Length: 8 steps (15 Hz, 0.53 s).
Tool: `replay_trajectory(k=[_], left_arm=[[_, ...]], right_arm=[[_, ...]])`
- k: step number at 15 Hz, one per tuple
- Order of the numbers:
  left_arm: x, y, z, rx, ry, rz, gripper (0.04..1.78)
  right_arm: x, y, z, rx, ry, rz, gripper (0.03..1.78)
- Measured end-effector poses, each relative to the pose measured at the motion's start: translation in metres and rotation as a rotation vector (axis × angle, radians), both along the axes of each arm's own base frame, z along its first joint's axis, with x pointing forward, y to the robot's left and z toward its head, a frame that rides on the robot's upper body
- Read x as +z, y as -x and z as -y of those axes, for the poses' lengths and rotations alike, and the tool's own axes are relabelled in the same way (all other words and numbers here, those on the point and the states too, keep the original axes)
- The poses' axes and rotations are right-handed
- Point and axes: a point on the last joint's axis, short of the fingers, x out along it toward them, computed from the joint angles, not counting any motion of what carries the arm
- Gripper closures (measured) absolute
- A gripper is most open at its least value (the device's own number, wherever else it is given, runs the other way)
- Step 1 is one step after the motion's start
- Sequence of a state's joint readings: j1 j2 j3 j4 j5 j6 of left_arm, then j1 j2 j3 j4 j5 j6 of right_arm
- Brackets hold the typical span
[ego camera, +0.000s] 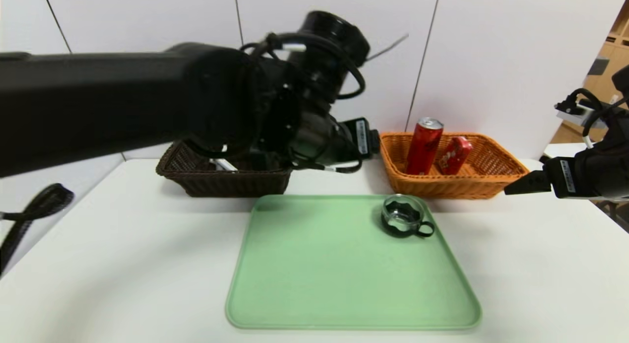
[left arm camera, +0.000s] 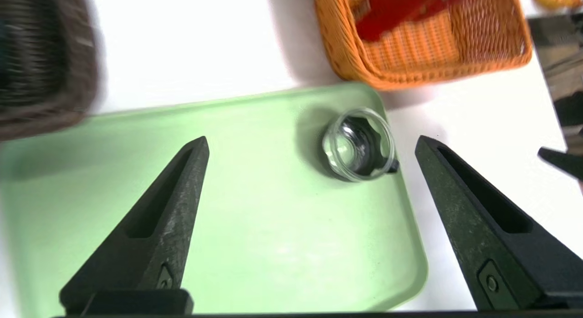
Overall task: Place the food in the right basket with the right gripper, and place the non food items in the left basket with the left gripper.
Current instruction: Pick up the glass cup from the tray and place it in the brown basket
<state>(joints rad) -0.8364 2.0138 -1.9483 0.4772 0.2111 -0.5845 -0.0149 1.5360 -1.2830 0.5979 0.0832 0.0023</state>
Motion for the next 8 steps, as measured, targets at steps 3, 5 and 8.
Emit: replay_trajectory(k=[3,5,8], left_arm=[[-0.034,0.001,0.036,-0.041,-0.051,-0.034,0.18],[-0.052,-0.003,0.050,-0.055,-0.061,-0.040,0.17],[-0.074,-0.010,0.064,-0.061,-0.085,-0.048,0.15]], right_arm=[[-0.003,0.001,0.000,0.000,-0.001,-0.010,0.11],[-0.005,0.001,-0.001,0.002,-0.001,-0.017,0.11],[-0.009,0.002,-0.002,0.009,-0.002,-0.034,0.11]])
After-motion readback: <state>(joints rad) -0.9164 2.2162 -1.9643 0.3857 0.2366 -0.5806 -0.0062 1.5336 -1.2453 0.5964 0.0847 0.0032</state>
